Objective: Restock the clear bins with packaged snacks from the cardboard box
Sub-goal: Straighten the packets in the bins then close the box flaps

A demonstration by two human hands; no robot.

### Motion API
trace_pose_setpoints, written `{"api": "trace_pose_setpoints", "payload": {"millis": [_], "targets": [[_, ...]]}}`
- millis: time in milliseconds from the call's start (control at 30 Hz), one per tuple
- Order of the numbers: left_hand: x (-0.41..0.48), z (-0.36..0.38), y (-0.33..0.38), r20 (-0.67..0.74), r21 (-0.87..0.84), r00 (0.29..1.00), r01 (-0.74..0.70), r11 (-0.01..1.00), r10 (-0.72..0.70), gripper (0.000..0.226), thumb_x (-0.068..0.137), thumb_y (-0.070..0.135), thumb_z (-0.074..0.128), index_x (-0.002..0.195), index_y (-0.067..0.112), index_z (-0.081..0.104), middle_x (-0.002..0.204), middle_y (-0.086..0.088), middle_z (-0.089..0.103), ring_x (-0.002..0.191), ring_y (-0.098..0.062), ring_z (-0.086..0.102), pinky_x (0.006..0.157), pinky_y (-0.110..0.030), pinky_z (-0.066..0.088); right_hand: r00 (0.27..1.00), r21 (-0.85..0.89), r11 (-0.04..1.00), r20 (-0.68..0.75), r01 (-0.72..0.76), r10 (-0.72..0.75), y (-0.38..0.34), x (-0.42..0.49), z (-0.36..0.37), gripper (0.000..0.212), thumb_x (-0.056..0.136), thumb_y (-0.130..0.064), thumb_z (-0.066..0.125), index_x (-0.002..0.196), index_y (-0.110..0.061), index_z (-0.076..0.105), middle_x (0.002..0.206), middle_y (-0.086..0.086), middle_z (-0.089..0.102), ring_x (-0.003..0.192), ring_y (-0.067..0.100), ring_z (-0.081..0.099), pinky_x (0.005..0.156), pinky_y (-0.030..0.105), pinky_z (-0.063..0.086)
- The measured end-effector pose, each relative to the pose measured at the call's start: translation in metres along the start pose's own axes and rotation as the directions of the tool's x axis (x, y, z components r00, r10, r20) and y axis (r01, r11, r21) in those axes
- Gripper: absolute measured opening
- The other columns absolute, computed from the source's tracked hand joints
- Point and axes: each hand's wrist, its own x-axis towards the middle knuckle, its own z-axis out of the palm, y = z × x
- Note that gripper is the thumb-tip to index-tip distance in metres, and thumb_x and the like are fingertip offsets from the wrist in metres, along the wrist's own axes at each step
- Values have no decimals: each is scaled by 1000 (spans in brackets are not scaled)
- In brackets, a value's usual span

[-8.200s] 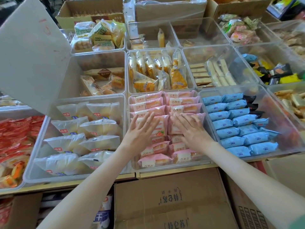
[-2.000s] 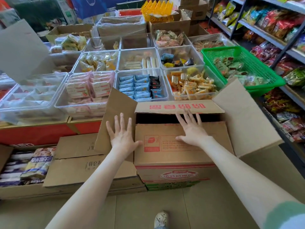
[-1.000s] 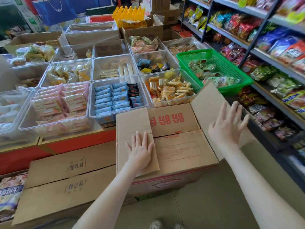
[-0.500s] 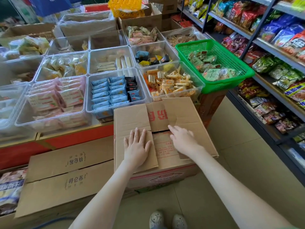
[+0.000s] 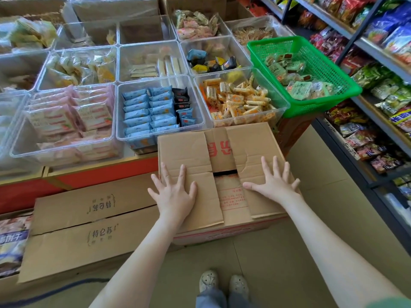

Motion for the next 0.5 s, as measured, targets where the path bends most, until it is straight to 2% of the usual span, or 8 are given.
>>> {"api": "trace_pose_setpoints", "payload": {"millis": [100, 167, 333, 500], "targets": [[2, -1, -2, 4, -20, 1000, -11, 1000, 11, 66, 90, 68, 21, 148, 48, -2, 159, -6, -13, 138, -41, 12, 102, -51, 36, 1000, -11, 1000, 8, 12, -11, 1, 2, -1, 116, 58, -96, 31, 143, -42, -25, 153, -6, -34, 140, 34, -28, 107, 70, 0], [1, -3, -3, -14, -39, 1000, -25, 999, 25, 66, 89, 68, 22, 148, 49, -2, 159, -4, -12, 129, -38, 23, 91, -45, 43, 999, -31, 999, -9, 36, -36, 3, 3, -1, 115, 57, -96, 29, 144, -42, -24, 153, -9, -33, 141, 33, -26, 108, 69, 1], [2, -6, -2, 21, 4, 999, -36, 999, 36, 66, 90, 68, 18, 147, 48, -7, 159, -5, -15, 120, -37, 31, 85, -40, 43, 992, -110, 989, -74, 96, -105, 5, 7, 1, 111, 59, -95, 25, 147, -41, -17, 156, -16, -22, 144, 27, -15, 108, 68, 11], [-2, -7, 0, 11, -32, 1000, -16, 999, 16, 66, 90, 69, 22, 147, 49, -4, 159, -3, -16, 123, -36, 30, 87, -39, 42, 980, -111, 989, -166, 96, -113, 9, 7, 4, 102, 64, -91, 25, 148, -44, -6, 157, -8, -21, 144, 27, -6, 108, 61, 17]]}}
